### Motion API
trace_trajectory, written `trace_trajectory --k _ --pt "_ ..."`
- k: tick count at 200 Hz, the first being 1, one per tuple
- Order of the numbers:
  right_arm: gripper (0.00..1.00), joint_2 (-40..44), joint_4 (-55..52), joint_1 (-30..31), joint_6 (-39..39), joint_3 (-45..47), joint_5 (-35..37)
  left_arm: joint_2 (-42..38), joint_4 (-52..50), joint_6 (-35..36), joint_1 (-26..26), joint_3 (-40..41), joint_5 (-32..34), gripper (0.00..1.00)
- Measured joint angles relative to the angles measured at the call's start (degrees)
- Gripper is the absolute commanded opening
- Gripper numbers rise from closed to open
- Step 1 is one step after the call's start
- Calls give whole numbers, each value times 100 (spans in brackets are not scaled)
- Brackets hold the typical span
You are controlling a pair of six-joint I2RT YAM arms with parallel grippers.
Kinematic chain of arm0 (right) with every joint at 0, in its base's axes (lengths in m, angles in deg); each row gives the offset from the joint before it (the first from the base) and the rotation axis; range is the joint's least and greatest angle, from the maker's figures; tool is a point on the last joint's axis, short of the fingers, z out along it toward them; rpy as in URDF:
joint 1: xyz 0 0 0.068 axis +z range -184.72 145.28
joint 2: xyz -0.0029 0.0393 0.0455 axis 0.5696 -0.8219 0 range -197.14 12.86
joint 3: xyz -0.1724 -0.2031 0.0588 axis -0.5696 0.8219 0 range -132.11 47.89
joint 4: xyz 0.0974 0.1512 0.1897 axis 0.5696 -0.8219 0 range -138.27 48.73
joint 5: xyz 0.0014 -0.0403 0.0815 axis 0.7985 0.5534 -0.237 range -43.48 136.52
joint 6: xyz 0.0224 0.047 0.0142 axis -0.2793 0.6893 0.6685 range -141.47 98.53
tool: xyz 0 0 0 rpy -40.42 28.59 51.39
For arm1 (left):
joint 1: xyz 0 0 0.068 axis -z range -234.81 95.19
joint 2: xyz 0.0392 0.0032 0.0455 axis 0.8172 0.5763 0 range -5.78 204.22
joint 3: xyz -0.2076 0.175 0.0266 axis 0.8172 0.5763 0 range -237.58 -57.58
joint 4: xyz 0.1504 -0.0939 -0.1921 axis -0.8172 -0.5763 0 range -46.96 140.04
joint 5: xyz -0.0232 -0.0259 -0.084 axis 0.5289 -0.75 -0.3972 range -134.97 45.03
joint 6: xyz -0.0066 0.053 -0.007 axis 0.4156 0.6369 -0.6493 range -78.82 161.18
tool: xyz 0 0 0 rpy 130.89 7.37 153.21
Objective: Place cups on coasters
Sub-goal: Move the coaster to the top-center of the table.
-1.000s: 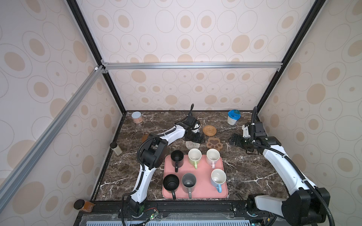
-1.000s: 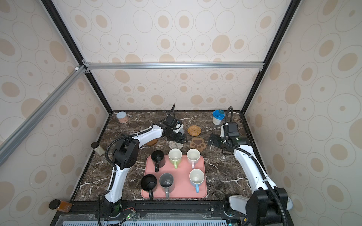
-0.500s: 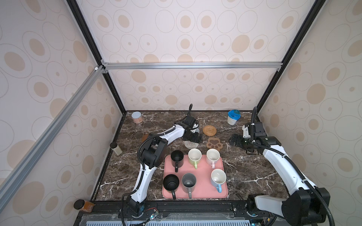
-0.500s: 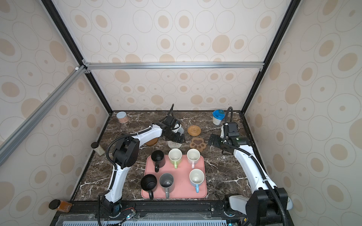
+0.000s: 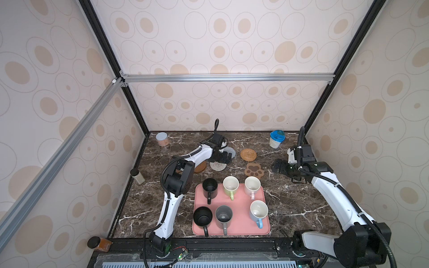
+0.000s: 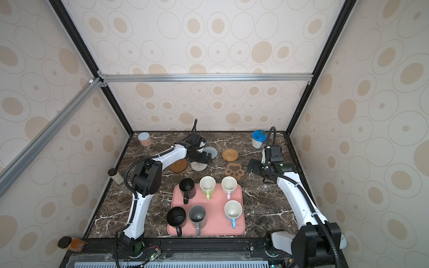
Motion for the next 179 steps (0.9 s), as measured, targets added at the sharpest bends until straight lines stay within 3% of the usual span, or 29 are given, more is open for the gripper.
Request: trace_trajectory --k 179 --pt "100 0 2 0 2 0 2 -166 658 -114 74 448 -254 100"
